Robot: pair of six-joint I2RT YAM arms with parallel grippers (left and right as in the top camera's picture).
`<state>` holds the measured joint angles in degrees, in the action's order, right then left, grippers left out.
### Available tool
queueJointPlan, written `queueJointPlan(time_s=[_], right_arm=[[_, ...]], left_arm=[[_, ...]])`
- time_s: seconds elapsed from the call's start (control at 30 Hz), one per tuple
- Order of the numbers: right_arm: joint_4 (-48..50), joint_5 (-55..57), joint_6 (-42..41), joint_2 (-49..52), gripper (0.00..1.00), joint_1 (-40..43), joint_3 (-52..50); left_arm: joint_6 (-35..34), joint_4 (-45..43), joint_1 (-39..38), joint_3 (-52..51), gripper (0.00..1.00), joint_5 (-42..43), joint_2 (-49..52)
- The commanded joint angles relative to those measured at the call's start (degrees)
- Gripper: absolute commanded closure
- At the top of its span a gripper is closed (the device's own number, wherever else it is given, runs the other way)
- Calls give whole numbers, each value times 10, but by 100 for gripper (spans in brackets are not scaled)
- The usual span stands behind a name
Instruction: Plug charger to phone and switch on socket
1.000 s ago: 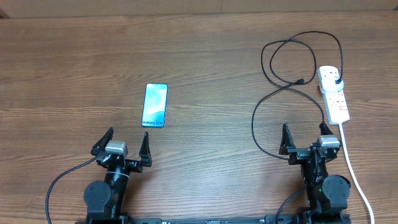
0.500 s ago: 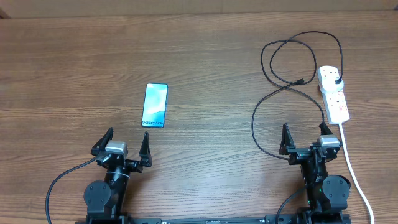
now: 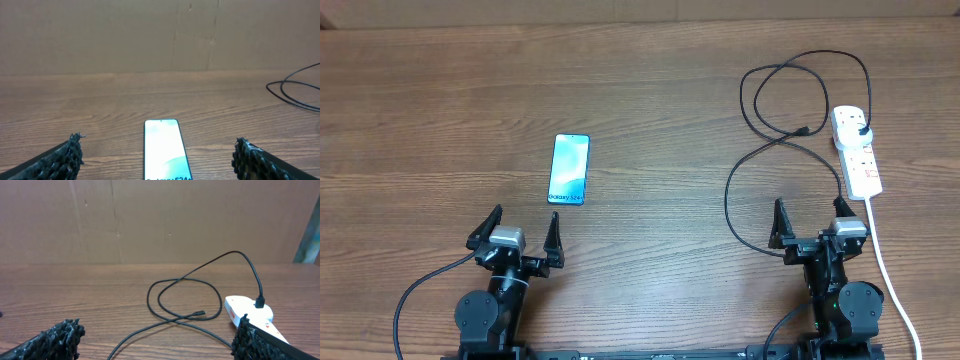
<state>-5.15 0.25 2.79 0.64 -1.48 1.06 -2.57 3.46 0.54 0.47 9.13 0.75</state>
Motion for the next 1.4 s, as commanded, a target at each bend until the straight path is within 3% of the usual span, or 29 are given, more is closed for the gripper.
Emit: queueJointPlan(time_s=[0.0,0.23,0.4,0.5,0.83,1.0,1.37], right_arm=[[3,0,1,-5,0,3,-6],[3,0,1,-5,0,3,-6],[3,0,1,-5,0,3,-6],[3,0,1,-5,0,3,-6],[3,0,1,-5,0,3,-6],[3,0,1,-5,0,3,-6],[3,0,1,-5,0,3,-6]], left_arm=[[13,2,6,-2,0,-6,-5],[11,-3,6,-2,0,-2,-5],[-23,-2,6,2,0,75,-5],[-77,33,6,16,0,79,-5],[-99,152,6,131,0,62,10],[-106,179,6,220,0,57,72],[-155,299,4,468,0,67,316]])
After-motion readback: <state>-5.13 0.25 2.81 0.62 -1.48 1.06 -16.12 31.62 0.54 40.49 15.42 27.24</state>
